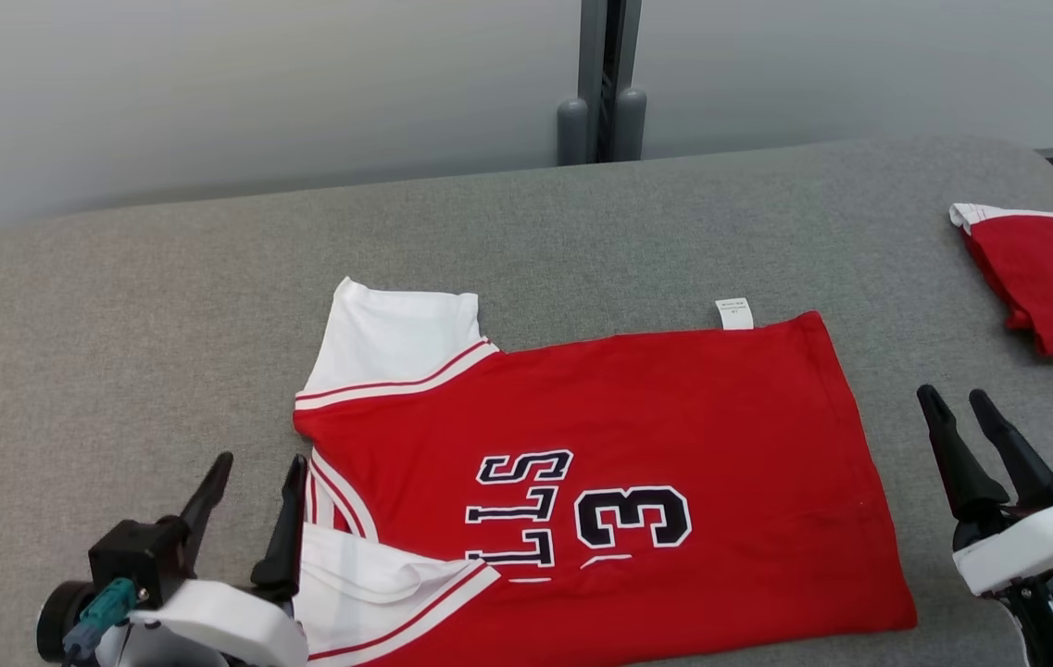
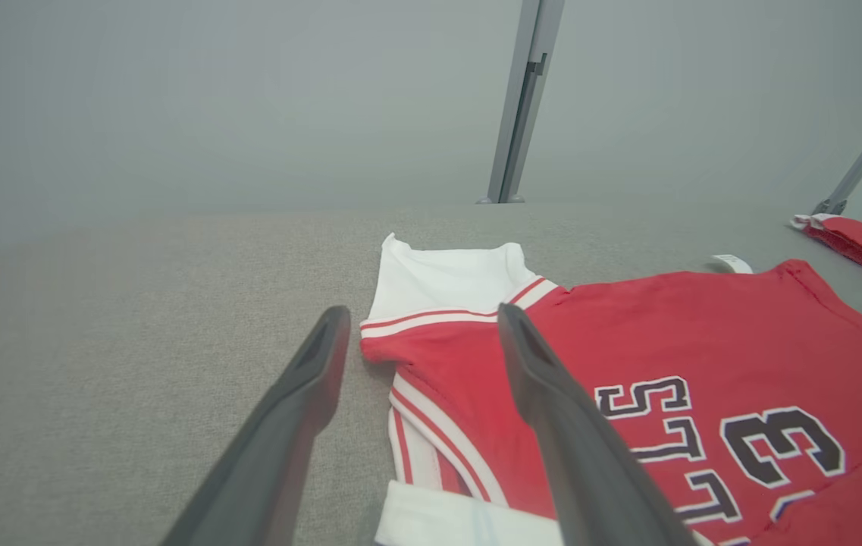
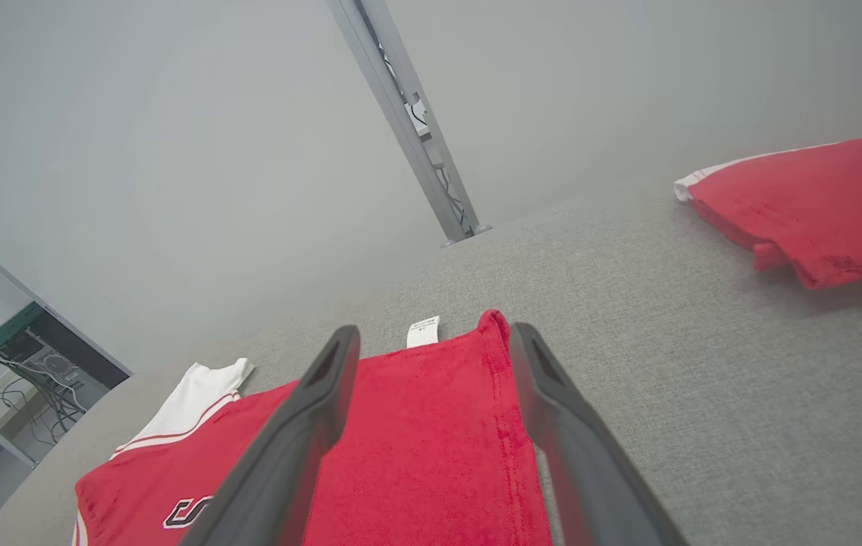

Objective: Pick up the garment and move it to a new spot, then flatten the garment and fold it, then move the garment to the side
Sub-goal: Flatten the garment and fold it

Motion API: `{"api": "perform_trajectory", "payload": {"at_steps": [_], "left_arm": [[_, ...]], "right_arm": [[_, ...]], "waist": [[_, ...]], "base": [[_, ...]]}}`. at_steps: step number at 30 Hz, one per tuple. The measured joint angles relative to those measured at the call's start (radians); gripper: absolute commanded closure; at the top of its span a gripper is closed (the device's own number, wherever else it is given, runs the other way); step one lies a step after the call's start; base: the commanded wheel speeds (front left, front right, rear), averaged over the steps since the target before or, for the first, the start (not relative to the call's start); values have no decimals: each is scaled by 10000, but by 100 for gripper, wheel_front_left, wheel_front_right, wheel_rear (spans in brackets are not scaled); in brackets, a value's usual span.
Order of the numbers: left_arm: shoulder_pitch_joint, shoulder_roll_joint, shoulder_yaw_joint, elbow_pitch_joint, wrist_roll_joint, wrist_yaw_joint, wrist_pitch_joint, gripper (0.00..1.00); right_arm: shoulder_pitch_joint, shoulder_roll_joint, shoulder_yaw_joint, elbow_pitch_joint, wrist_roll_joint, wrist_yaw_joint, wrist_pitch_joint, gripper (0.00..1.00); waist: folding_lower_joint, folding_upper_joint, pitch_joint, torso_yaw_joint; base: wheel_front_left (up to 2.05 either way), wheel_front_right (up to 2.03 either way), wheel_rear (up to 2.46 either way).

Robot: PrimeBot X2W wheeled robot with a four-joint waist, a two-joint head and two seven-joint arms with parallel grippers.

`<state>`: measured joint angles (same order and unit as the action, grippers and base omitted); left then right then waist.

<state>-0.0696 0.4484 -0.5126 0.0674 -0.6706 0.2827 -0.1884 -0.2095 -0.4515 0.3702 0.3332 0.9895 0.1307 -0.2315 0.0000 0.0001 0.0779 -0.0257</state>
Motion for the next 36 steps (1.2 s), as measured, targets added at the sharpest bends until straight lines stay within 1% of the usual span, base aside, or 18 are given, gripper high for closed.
{"api": "perform_trajectory", "payload": {"at_steps": [4, 8, 12, 14, 18, 24, 27, 30, 34, 35, 36], "left_arm": [[-570, -328, 255, 313, 209, 48, -441, 0], [-1073, -681, 372, 890, 311, -105, -602, 0], [-1827, -642, 259, 1722, 667, -257, -612, 0], [-2324, -562, 199, 2096, 794, -332, -395, 0], [-3436, -244, -12, 2811, 1106, -660, 150, 0], [-5245, 56, -148, 3896, 1381, -982, 1135, 0], [-6006, 33, -94, 4518, 1298, -1049, 1636, 0], [-6679, 169, -127, 5150, 1388, -1152, 1950, 0], [-7261, 320, -305, 5839, 1530, -1444, 2270, 0], [-7261, 320, -305, 5839, 1530, -1444, 2270, 0], [-7459, 330, -405, 6100, 1559, -1613, 2339, 0]], "right_arm": [[-112, 102, -418, -349, -1035, 0, -201, 0], [-207, 554, -817, -598, -1881, 0, -257, 0], [-278, 882, -1110, -786, -2383, 0, -274, 0], [-346, 1043, -1175, -884, -2523, 0, -276, 0], [-503, 1252, -1189, -1058, -2681, 0, -278, 0], [-686, 1590, -1189, -1392, -2846, 0, -286, 0], [-734, 1902, -1147, -1616, -2291, 0, -286, 0], [-910, 1906, -1127, -1816, -2052, 0, -288, 0], [-945, 2006, -1149, -1967, -1779, 0, -288, 0], [-945, 2006, -1149, -1967, -1779, 0, -288, 0], [-948, 2038, -1174, -2013, -1645, 0, -288, 0]], "waist": [[0, 0, 413, -68], [0, 0, 913, -161], [0, 0, 1413, -312], [0, -1, 1659, -419], [0, -1, 2108, -706], [0, 0, 2783, -1156], [0, 0, 3108, -1377], [0, -1, 3402, -1603], [0, -1, 3711, -1877], [0, -1, 3711, -1877], [0, 0, 3833, -1968]], "base": [[0, 0, 0], [0, 0, 0], [0, 0, 0], [0, 0, 0], [0, 0, 0], [0, 0, 0], [0, 0, 0], [0, 0, 0], [0, 0, 0], [0, 0, 0], [0, 0, 0]]}}
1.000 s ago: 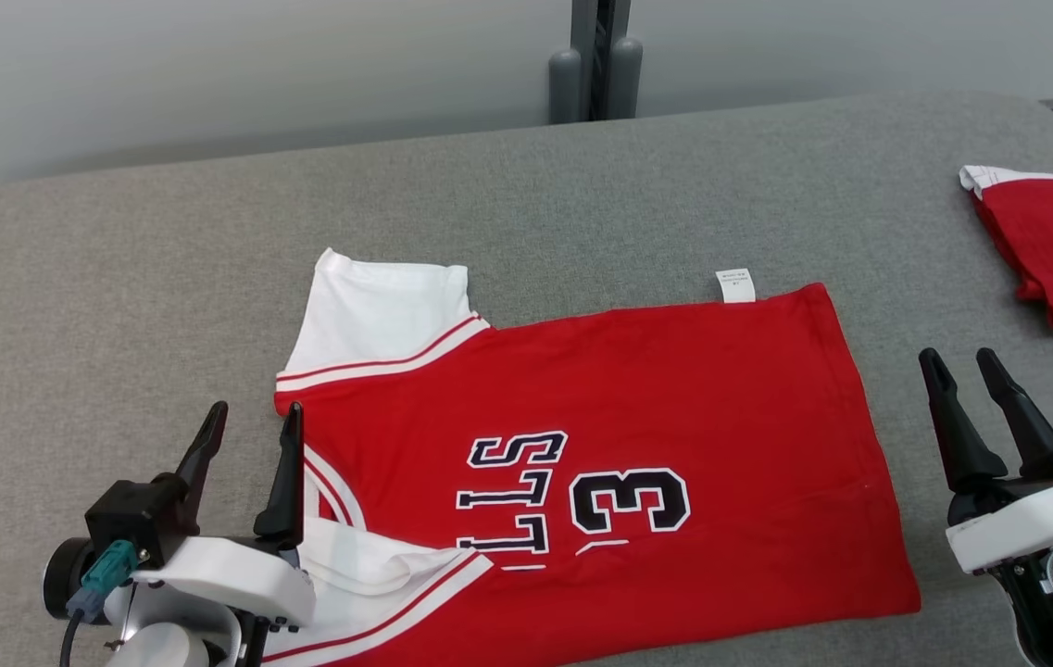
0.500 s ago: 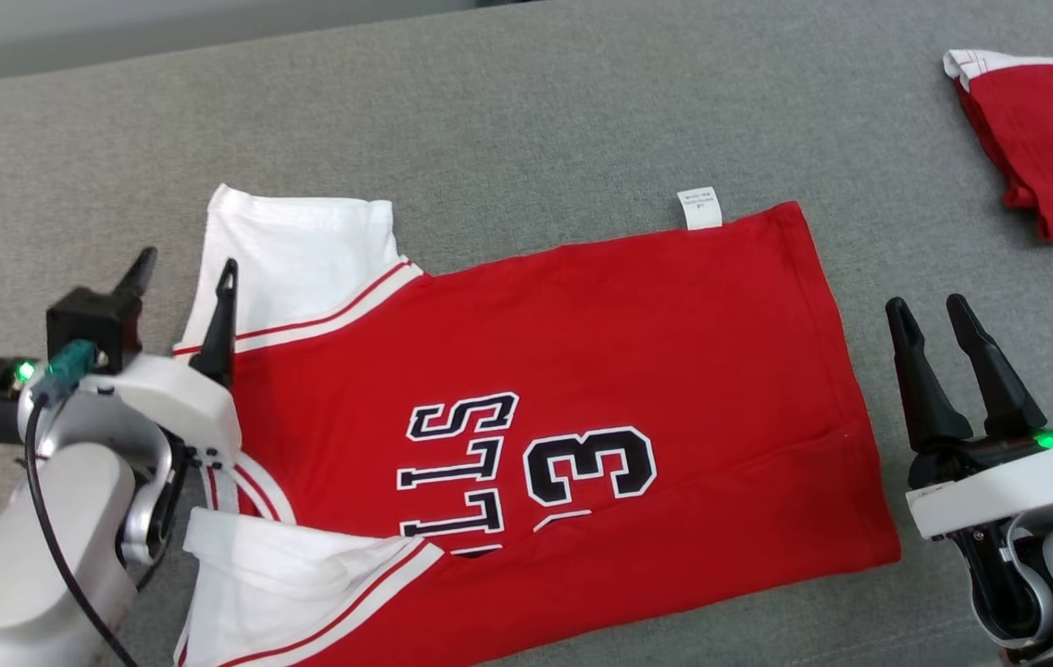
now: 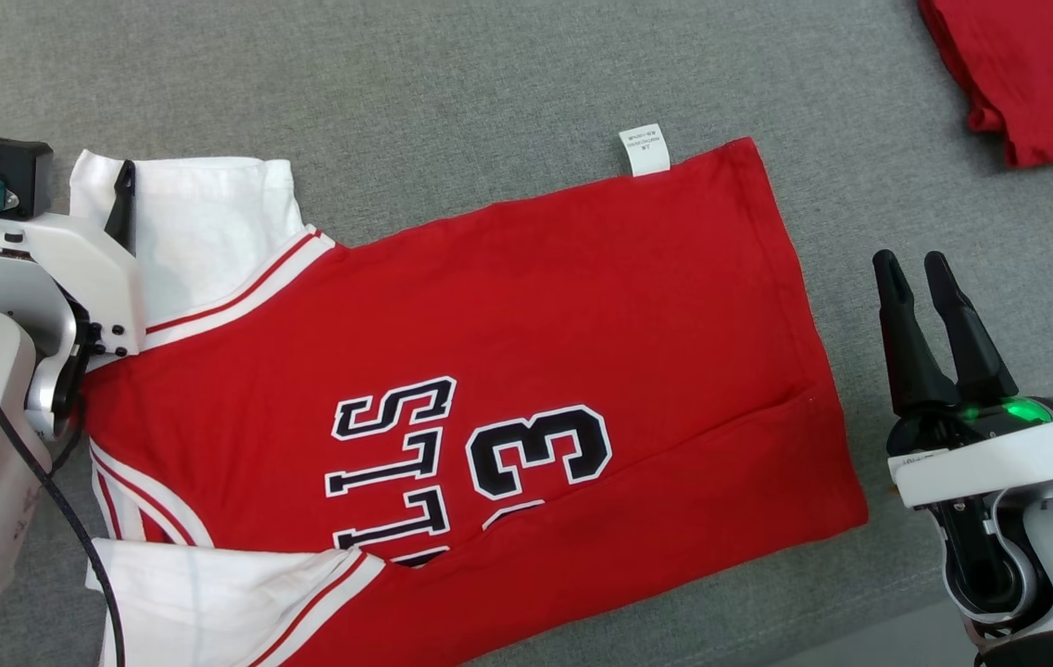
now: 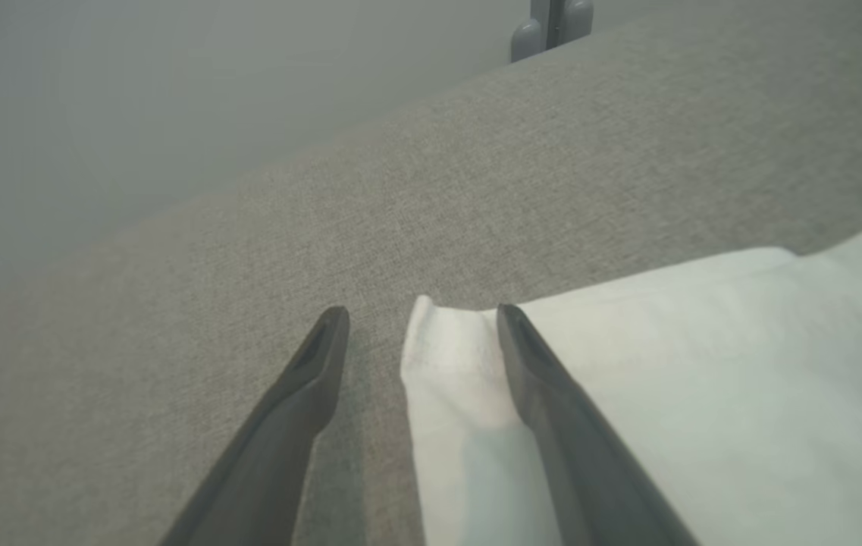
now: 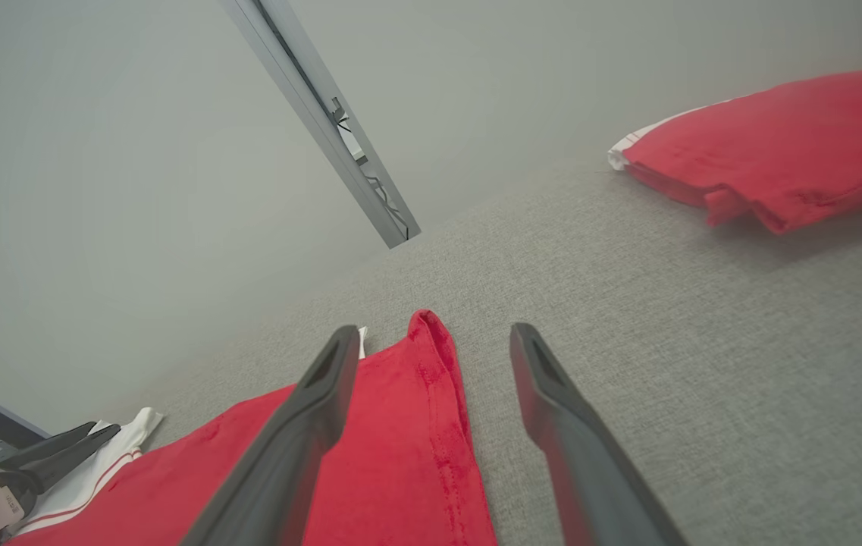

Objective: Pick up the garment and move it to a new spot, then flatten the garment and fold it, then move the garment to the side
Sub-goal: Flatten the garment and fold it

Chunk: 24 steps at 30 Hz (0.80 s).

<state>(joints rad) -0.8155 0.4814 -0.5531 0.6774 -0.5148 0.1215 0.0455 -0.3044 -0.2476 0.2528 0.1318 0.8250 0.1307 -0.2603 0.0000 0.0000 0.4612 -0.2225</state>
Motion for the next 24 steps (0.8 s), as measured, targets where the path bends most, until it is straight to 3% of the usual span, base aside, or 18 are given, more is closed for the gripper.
{"api": "perform_trajectory", "payload": {"at_steps": [2, 3, 4, 5, 6, 7, 17, 24], "left_arm": [[-151, 10, -67, 242, 42, -161, 38, 5], [-208, -2, -105, 336, 42, -199, 40, 22], [-271, -19, -146, 424, 44, -253, 56, 53], [-271, -19, -146, 424, 44, -253, 56, 53], [-329, -46, -178, 499, 50, -291, 52, 86], [-358, -50, -276, 562, 157, -330, 23, 100], [-443, -581, -414, 437, 138, -495, -947, 100], [-33, -966, -598, -1066, 174, -385, -1831, 100]], "right_arm": [[1, -19, -35, -4, 17, 0, 0, 0], [6, -21, -46, -4, 17, 0, 0, 0], [10, -21, -48, -4, 15, 0, 0, 0], [10, -21, -48, -4, 15, 0, 0, 0], [12, -21, -50, -2, 15, 0, 0, 0], [13, -21, -48, 10, 13, 0, 0, 0], [-204, -454, 123, 276, -236, 0, 35, 0], [-1383, -1220, 88, 1331, -477, 0, 1381, 0]], "waist": [[0, 0, 68, -59], [0, 0, 78, -70], [0, 0, 79, -68], [0, 0, 79, -68], [0, 0, 79, -61], [0, 0, 74, -48], [0, 0, -105, 506], [0, 0, -314, 1393]], "base": [[0, 0, 0], [0, 0, 0], [0, 0, 0], [0, 0, 0], [0, 0, 0], [0, 0, 0], [0, 0, 0], [0, 0, 0]]}}
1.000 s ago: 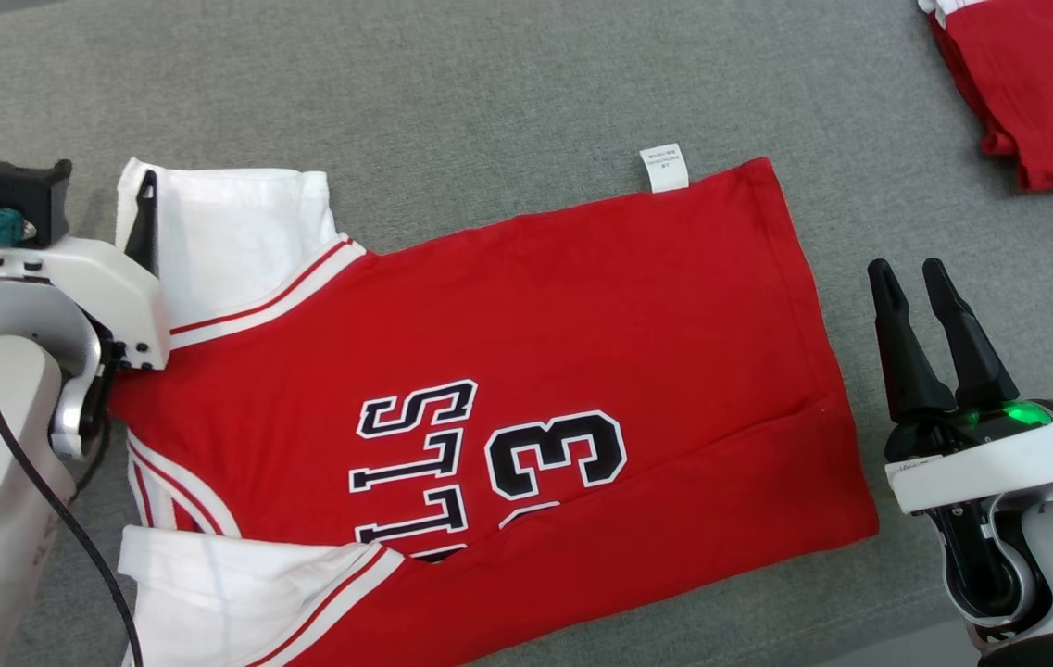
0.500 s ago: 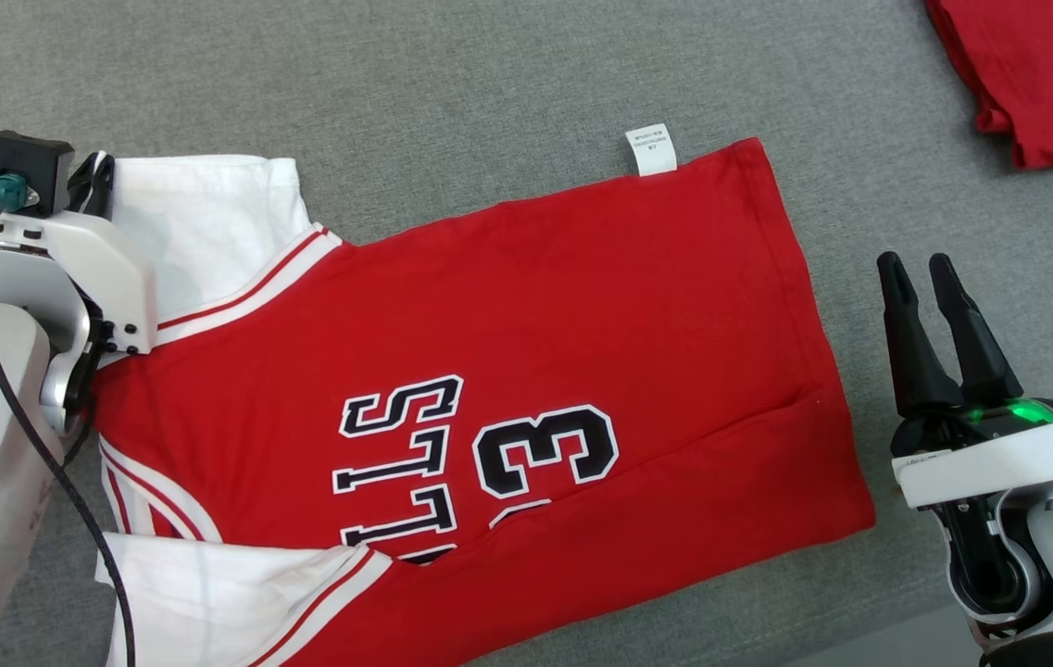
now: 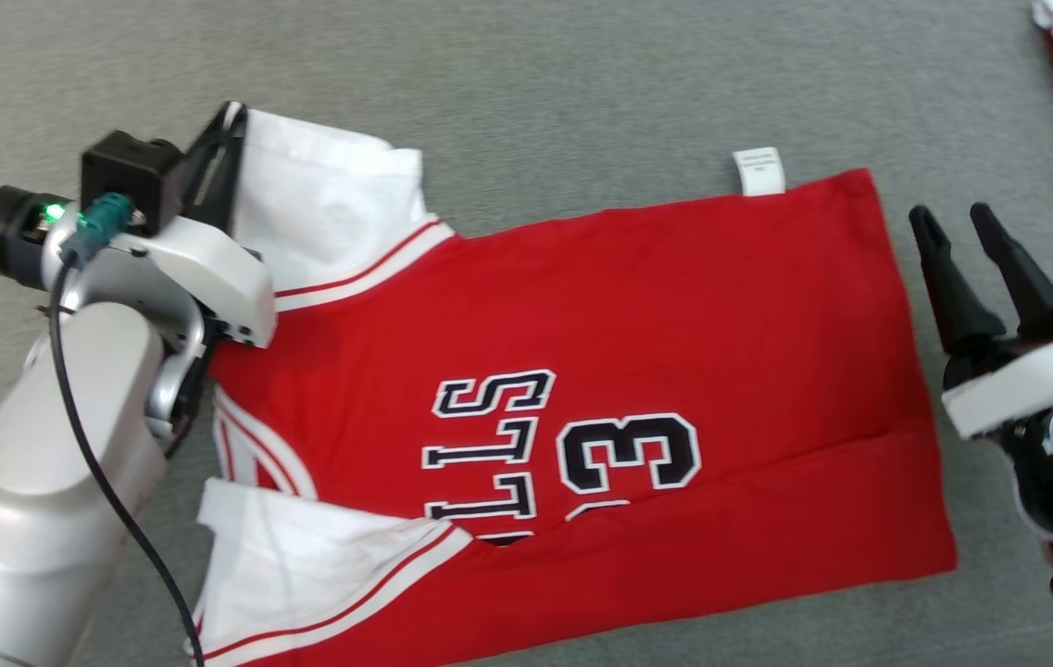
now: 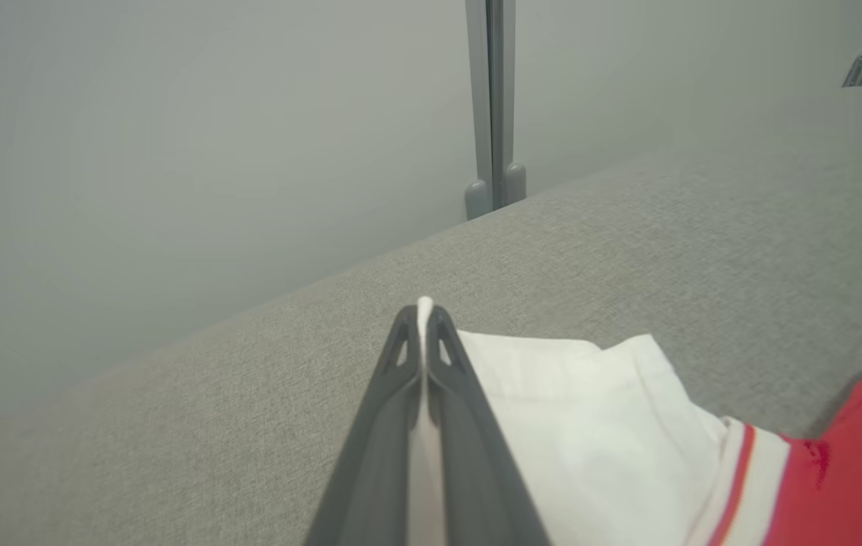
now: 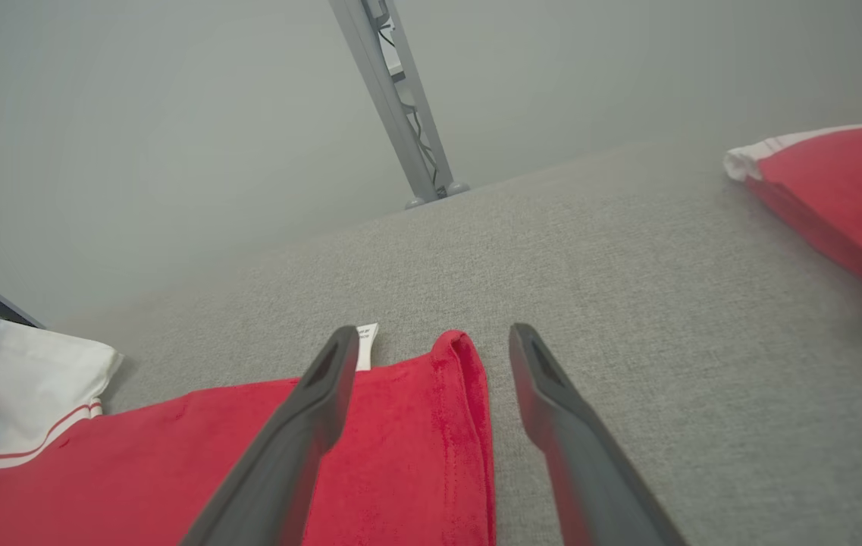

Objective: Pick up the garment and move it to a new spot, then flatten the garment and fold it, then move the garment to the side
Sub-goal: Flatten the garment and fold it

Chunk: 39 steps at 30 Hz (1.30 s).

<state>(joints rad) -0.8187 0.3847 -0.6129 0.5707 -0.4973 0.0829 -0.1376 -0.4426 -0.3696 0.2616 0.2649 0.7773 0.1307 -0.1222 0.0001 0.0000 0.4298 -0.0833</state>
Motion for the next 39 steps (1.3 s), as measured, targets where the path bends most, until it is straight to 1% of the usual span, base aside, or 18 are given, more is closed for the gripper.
{"api": "perform_trajectory", "payload": {"at_steps": [2, 5, 7, 10, 13, 17, 24, 29, 30, 31, 32, 33, 39], "left_arm": [[174, -92, -81, -424, 21, 44, -82, 100], [389, -234, -221, -976, 44, 151, -180, 100], [497, -351, -336, -1277, 105, 236, -257, 100], [740, -629, -522, -1592, 130, 328, -307, 100], [782, -637, -564, -1783, 132, 391, -362, 100], [904, -717, -669, -1973, 132, 412, -372, 100], [913, -589, -681, -2119, 130, 445, -284, 100], [909, -522, -685, -2174, 117, 464, -211, 100], [909, -510, -690, -2180, 117, 477, -207, 100], [906, -506, -694, -2190, 115, 500, -196, 100], [902, -504, -700, -2197, 105, 502, -165, 100], [900, -500, -706, -2199, 90, 502, -165, 100], [896, -479, -719, -2199, 25, 548, -128, 100]], "right_arm": [[-417, -192, 98, 351, 176, 0, 476, 0], [-965, -736, 401, 1028, 105, 0, 1051, 0], [-1241, -1091, 639, 1547, -107, 0, 1223, 0], [-1540, -1252, 913, 2182, 222, 0, 1373, 0], [-1860, -1427, 1264, 2686, 479, 0, 1444, 0], [-2272, -1647, 1743, 3150, 765, 2, 1438, 0], [-2850, -1939, 2635, 3797, 1012, 2, 1250, 0], [-3138, -1988, 3200, 3983, 1346, 0, 1005, 0], [-3192, -2015, 3344, 4015, 1390, 0, 941, 11], [-3258, -2061, 3507, 4042, 1392, 0, 915, 56], [-3311, -2096, 3632, 4094, 1396, 0, 886, 73], [-3354, -2104, 3728, 4169, 1453, 2, 851, 100], [-3476, -2197, 4381, 4213, 1831, 2, 385, 100]], "waist": [[0, 0, -35, 263], [0, 0, -63, 656], [0, 0, -70, 911], [0, 0, -70, 1259], [0, 0, -32, 1493], [0, 0, 81, 1630], [0, 0, 197, 1687], [0, 0, 235, 1666], [-1, 0, 239, 1660], [0, 0, 244, 1656], [-1, 0, 247, 1653], [0, 0, 248, 1651], [0, 0, 151, 1660]], "base": [[0, 0, 0], [0, 0, 0], [0, 0, 0], [0, 0, 0], [0, 0, 0], [0, 0, 0], [0, 0, 0], [0, 0, 0], [0, 0, 0], [0, 0, 0], [0, 0, 0], [0, 0, 0], [0, 0, 0]]}}
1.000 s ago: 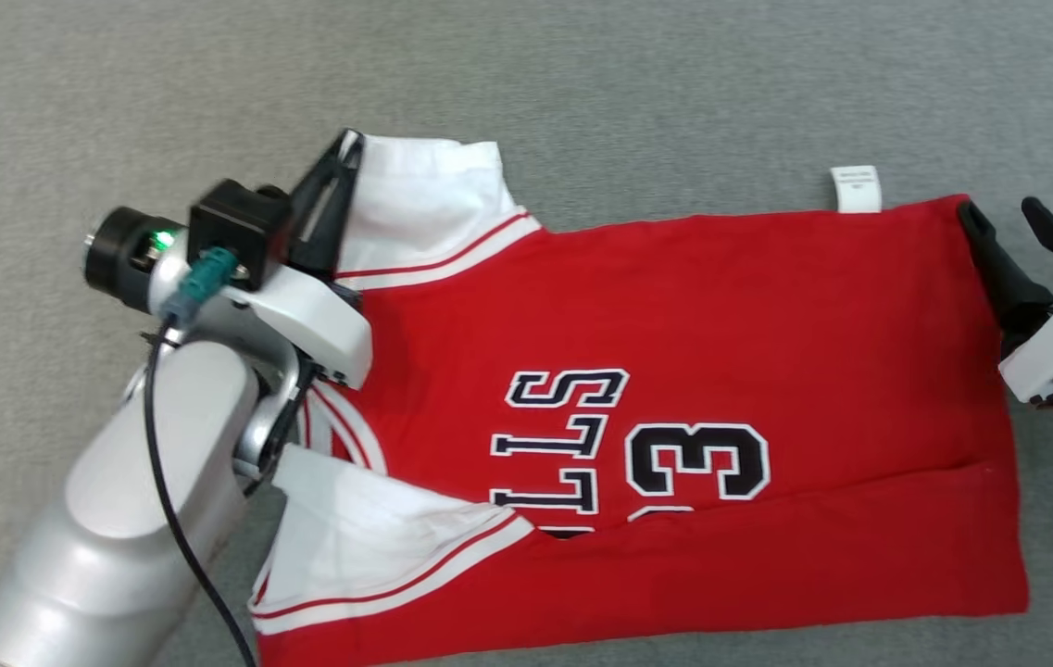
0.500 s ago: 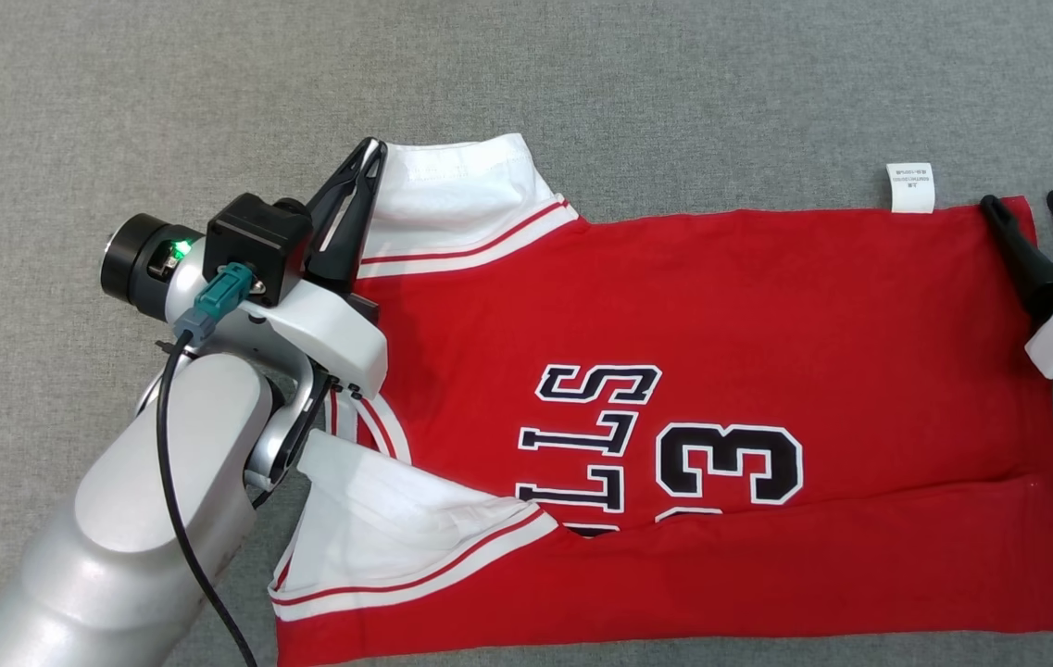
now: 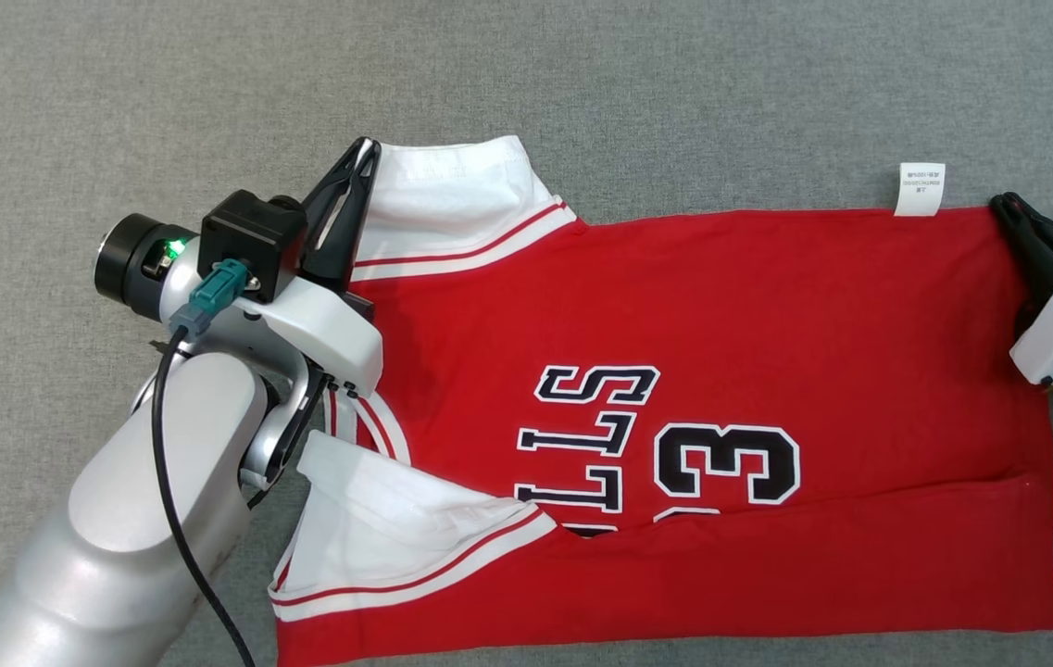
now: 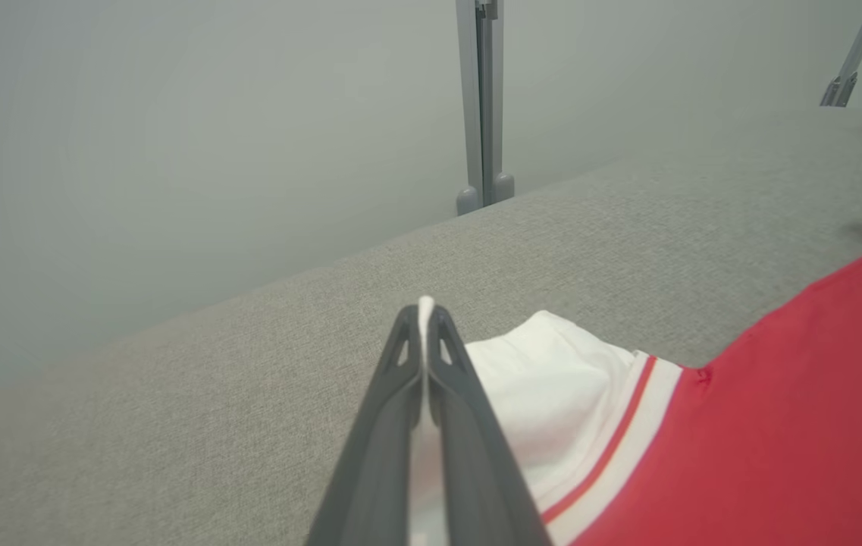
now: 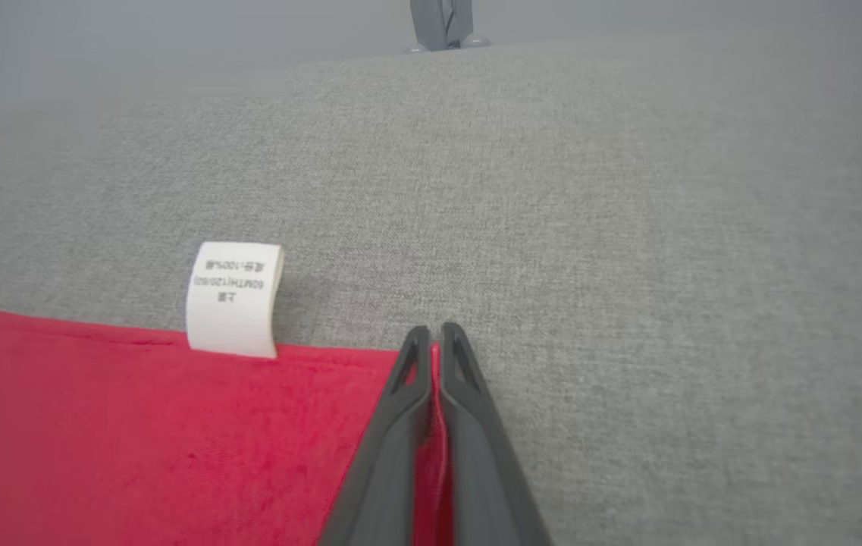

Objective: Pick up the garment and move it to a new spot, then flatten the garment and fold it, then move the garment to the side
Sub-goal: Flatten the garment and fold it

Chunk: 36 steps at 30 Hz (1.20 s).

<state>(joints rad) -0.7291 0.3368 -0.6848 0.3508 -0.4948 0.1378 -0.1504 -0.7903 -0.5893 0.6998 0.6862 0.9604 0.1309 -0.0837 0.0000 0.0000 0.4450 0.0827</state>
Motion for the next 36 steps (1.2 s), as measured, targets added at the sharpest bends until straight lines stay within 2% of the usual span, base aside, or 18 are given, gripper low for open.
{"api": "perform_trajectory", "payload": {"at_steps": [6, 11, 19, 27, 36], "left_arm": [[169, 21, 128, -127, -244, 42, -159, 100], [501, 267, 207, -508, -443, 38, -186, 100], [1167, 834, 21, -1361, -502, -48, 23, 100], [1972, 1475, 25, -2180, -639, 58, 291, 100], [2718, 2056, -46, -2847, -796, 130, 585, 100]], "right_arm": [[13, -113, 441, -165, 207, 0, -1206, 100], [319, -109, 556, -244, 343, 0, -1647, 100], [1112, -163, 430, -330, 466, 0, -1747, 100], [1813, -314, -171, -418, 330, 0, -1766, 100], [2110, -316, -201, -449, 159, 0, -1766, 100]], "waist": [[0, 0, -276, 46], [0, 0, -596, 74], [0, 0, -1143, 113], [0, 0, -1526, 151], [0, 0, -1664, 240]], "base": [[0, 0, 0], [0, 0, 0], [0, 0, 0], [0, 0, 0], [0, 0, 0]]}}
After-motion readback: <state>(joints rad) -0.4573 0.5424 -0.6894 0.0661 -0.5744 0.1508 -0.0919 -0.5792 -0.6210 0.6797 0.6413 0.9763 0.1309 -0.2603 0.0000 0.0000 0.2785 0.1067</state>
